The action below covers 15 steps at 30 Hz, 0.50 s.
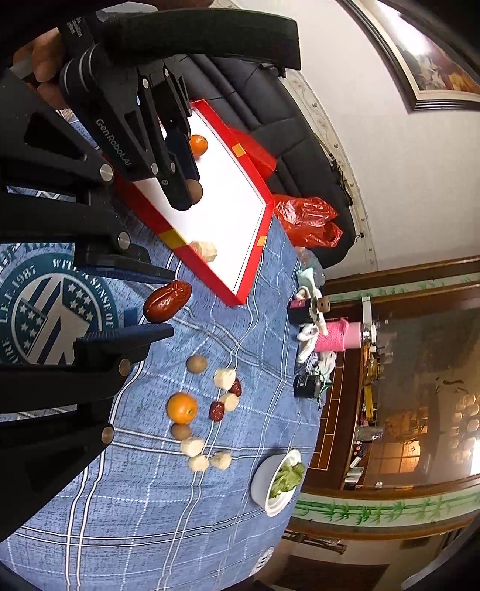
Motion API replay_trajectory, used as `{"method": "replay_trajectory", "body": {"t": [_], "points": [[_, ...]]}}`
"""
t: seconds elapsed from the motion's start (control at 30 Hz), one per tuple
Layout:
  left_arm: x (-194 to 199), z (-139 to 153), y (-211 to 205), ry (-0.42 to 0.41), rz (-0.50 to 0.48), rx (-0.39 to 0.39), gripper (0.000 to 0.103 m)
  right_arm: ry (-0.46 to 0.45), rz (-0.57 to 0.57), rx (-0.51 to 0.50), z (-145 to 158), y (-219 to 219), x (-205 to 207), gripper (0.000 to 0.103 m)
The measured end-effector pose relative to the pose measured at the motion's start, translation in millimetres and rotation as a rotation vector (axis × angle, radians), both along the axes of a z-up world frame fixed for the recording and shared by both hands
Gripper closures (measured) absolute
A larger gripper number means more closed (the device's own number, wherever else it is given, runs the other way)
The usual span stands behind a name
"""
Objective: Organize fruits
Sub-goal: 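Carry the held red date and brown fruit over the tray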
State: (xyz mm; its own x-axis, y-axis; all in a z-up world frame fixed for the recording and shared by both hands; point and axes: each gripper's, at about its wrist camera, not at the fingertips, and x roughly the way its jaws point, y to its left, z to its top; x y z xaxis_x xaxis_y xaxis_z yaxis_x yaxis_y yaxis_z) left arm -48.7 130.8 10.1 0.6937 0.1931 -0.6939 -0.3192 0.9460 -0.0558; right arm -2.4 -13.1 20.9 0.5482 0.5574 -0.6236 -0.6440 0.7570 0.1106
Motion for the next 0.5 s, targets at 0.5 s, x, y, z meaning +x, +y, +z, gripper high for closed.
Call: {"method": "replay_trajectory", "body": {"t": [0.5], "points": [[1,-6,36,0.022,0.081,-0.011,0.079,-0.014,0.064,-0.026,6,45,-1,0.081]]}}
